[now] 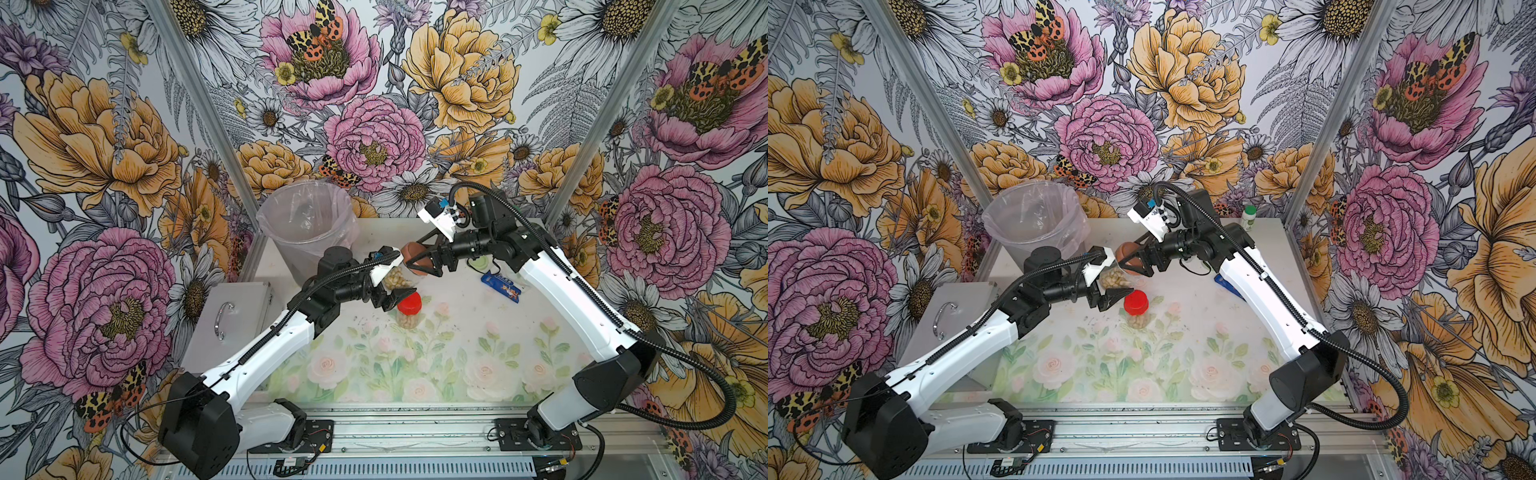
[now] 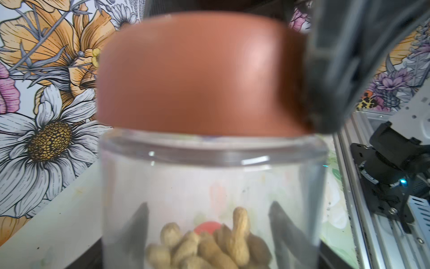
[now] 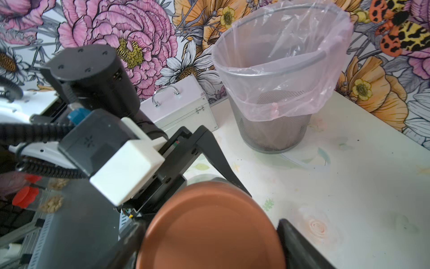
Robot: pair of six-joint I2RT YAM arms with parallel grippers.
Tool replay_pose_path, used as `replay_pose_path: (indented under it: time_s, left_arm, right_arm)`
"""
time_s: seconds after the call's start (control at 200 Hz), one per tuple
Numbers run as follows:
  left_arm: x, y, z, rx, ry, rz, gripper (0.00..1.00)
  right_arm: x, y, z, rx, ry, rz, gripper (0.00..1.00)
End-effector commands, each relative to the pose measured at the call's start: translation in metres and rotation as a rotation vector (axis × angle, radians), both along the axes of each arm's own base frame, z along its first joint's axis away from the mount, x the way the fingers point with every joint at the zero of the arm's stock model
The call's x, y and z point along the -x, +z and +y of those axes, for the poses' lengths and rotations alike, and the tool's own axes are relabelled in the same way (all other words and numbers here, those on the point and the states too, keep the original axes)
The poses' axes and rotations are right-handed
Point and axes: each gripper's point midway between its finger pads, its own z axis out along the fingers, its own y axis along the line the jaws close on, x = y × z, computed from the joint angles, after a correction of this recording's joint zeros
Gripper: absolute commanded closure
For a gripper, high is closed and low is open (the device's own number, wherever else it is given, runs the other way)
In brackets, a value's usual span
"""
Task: Empty moldy peanuts from jars
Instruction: Unscrew the lid from the jar.
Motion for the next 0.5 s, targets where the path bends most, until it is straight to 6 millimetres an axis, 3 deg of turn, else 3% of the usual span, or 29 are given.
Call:
replay_pose_path:
  time_s: [0.0,0.195,0.495]
  left_arm:
    - [-0.005,0.063,0.004,0.121,0.007,-0.143,0.86]
    - [-0.008,0.06,0.008,0.111,0.011,-0.131,0.88]
    - [-0.01,0.056,0.01,0.095,-0.006,-0.106,0.9]
  right_arm:
    - [0.045,-0.012,-0.003,0.036,0.2,0.028,0.28]
    - [0.044,-0.019,-0.01,0.067,0.22,0.05,0.28]
    - [0.049,-0.012,-0.02,0.09,0.263,0.005,0.26]
